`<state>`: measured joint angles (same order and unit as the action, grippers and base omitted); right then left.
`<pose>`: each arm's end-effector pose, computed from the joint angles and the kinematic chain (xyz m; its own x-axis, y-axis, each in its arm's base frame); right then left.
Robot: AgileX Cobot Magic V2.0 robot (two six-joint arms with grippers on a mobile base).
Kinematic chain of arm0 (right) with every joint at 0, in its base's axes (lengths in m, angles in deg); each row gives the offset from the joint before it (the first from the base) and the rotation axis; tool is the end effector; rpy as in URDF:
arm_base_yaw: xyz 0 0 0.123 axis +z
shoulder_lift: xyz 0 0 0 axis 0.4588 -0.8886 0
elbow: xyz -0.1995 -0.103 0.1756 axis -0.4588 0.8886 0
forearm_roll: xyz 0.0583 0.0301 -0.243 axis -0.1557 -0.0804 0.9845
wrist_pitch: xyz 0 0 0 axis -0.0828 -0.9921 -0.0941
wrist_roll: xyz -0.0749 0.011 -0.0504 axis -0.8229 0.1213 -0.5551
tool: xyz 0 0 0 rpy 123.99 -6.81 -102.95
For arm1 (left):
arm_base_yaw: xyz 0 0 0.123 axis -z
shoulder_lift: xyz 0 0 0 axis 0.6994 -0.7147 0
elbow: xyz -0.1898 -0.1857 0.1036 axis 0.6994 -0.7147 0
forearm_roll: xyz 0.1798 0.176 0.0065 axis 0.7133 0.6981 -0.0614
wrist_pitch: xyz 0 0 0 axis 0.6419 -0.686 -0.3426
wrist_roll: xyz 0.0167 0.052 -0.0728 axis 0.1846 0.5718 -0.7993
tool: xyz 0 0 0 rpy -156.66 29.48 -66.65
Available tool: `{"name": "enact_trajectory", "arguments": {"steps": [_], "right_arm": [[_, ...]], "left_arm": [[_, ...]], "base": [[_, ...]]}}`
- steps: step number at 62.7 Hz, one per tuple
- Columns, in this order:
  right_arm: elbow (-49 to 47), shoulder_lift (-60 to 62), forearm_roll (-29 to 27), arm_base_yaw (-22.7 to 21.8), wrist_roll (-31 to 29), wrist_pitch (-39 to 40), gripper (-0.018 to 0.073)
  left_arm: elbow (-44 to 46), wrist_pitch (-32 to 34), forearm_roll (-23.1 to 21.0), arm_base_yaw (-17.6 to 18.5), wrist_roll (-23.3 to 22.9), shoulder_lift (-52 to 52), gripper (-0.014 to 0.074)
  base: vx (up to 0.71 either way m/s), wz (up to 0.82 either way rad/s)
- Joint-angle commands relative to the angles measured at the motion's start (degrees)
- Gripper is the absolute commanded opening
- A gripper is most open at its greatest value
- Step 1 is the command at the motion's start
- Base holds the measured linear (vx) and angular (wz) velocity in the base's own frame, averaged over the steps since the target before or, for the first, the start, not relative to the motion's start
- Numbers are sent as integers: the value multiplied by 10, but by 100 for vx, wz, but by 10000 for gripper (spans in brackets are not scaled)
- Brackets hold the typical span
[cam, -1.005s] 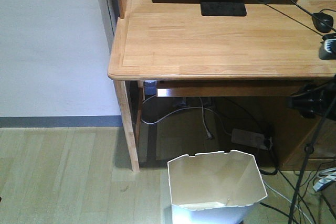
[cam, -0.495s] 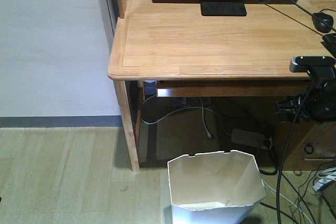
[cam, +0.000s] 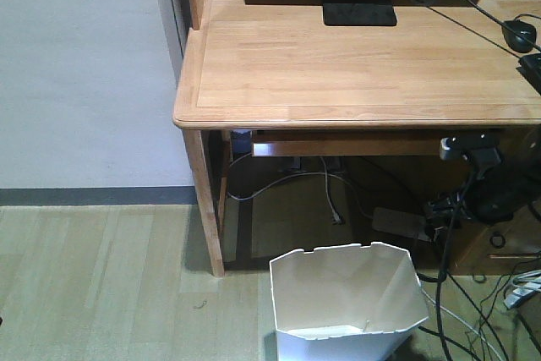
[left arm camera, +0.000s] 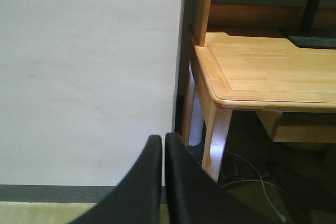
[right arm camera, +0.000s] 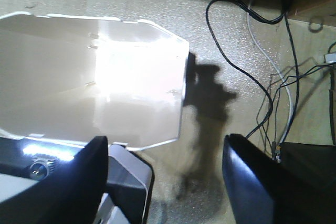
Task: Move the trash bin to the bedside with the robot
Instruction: 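Lower the right gripper toward the rim of the white trash bin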
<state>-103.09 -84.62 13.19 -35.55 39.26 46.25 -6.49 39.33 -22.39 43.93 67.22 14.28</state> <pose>0.3085 -0.0351 0.0645 -0.9625 -0.1658 -0.2149 -0.1780 0.9833 0.0388 0.0548 -0.0005 0.1811 -0.1893 -0.0850 -0.9782 -0.0132 0.9964 -0.0840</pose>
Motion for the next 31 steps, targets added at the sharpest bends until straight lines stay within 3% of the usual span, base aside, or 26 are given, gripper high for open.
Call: {"name": "enact_trajectory", "arguments": {"steps": [1, 31], "right_arm": [[-11, -24, -5, -2, -11, 55, 495], [-117, -249, -3, -2, -41, 84, 524]], "left_arm": [[-11, 39, -3, 0, -3, 8, -6], [-11, 39, -3, 0, -3, 8, -6]], "base": [[0, 0], [0, 0]]}}
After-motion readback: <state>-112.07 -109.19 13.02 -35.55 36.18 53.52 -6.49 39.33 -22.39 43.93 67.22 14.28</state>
